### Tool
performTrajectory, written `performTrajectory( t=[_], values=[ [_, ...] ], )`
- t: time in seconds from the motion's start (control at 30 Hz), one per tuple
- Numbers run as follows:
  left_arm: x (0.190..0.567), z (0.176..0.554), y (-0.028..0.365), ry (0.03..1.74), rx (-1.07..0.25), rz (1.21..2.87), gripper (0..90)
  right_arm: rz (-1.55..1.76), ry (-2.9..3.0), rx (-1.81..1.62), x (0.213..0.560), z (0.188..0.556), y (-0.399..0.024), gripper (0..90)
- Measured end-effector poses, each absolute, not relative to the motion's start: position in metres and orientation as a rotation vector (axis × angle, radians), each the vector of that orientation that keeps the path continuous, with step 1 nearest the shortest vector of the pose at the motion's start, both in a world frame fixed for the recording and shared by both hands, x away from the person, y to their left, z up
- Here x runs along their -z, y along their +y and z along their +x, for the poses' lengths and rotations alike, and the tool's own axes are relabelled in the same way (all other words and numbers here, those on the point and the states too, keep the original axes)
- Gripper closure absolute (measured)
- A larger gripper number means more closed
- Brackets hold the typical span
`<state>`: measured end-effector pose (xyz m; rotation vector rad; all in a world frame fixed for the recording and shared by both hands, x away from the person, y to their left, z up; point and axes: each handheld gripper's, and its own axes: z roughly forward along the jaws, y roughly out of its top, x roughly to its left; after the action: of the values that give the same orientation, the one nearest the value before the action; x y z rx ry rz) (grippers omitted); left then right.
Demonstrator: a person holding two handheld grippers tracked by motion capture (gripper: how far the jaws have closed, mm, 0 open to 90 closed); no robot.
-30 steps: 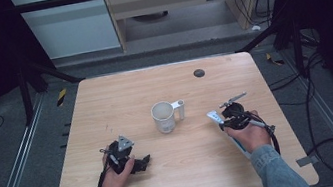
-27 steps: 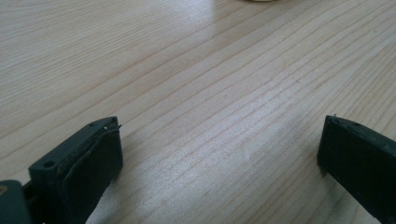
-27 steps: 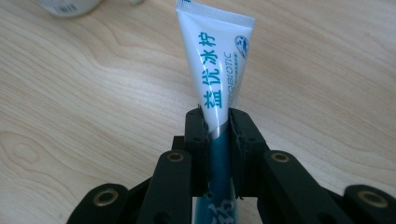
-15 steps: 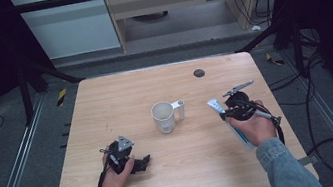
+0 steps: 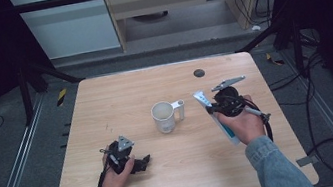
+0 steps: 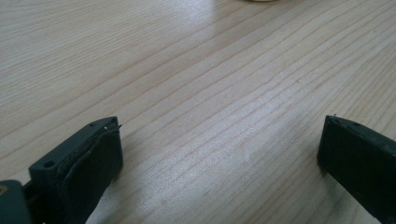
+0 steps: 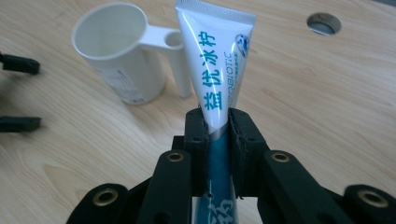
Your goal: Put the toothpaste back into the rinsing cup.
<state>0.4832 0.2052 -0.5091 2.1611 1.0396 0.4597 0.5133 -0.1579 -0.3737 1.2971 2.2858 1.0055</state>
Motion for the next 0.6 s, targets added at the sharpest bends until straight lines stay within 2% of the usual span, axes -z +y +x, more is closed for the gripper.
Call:
performTrajectory(
  t=[0.6],
  values=[
    [0.509, 0.483, 0.205, 1.040, -0.462, 2.159, 0.0, 1.192, 2.301, -1.132, 0.340, 0.528, -0.103, 78.6]
  ],
)
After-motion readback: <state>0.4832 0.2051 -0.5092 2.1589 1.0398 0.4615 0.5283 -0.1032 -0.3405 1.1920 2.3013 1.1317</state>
